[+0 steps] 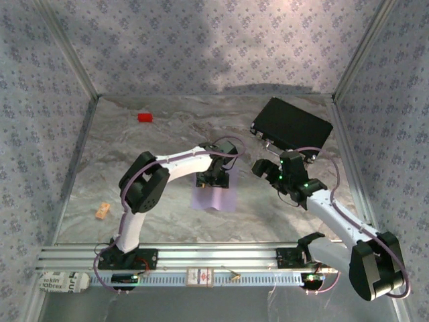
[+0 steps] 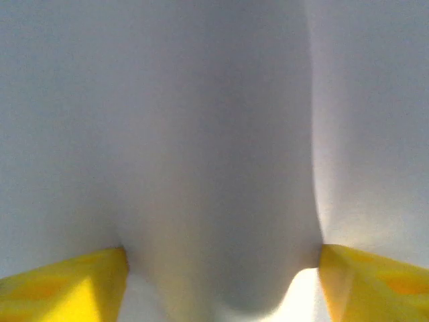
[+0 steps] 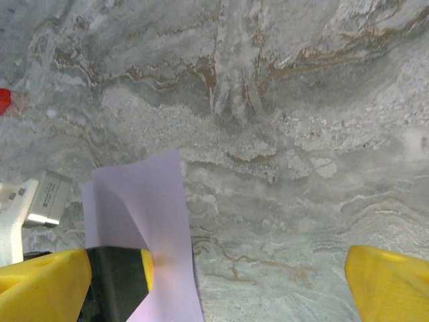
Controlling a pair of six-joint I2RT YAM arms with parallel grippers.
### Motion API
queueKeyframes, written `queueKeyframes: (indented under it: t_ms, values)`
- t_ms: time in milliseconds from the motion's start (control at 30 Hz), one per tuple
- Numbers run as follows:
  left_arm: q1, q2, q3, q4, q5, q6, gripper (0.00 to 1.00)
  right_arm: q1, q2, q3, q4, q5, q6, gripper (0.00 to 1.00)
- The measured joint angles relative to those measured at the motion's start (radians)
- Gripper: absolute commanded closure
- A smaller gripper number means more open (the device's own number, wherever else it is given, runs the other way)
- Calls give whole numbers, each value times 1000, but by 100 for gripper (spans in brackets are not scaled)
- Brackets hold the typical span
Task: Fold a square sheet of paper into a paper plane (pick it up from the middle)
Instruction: First fold the square sheet of paper in half at the center of the table.
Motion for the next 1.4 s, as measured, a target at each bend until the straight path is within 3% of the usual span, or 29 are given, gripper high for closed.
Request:
queueKeyframes:
  t_ms: [167, 533, 1033, 1233, 1400]
  values:
    - [0, -26, -36, 49, 3, 11, 47, 10, -7, 0, 0, 34, 11, 1]
    - [2, -111, -138, 221, 55, 23, 60, 10, -7, 0, 18, 41, 14, 1]
    - [165, -313, -463, 765, 422, -141, 60, 32, -43, -24, 68, 127, 12, 2]
    - [201, -332, -571, 1007, 533, -261, 60, 32, -45, -24, 82, 118, -22, 15]
    - [201, -332, -633, 1129, 565, -331, 60, 19, -43, -40, 121, 56, -32, 17]
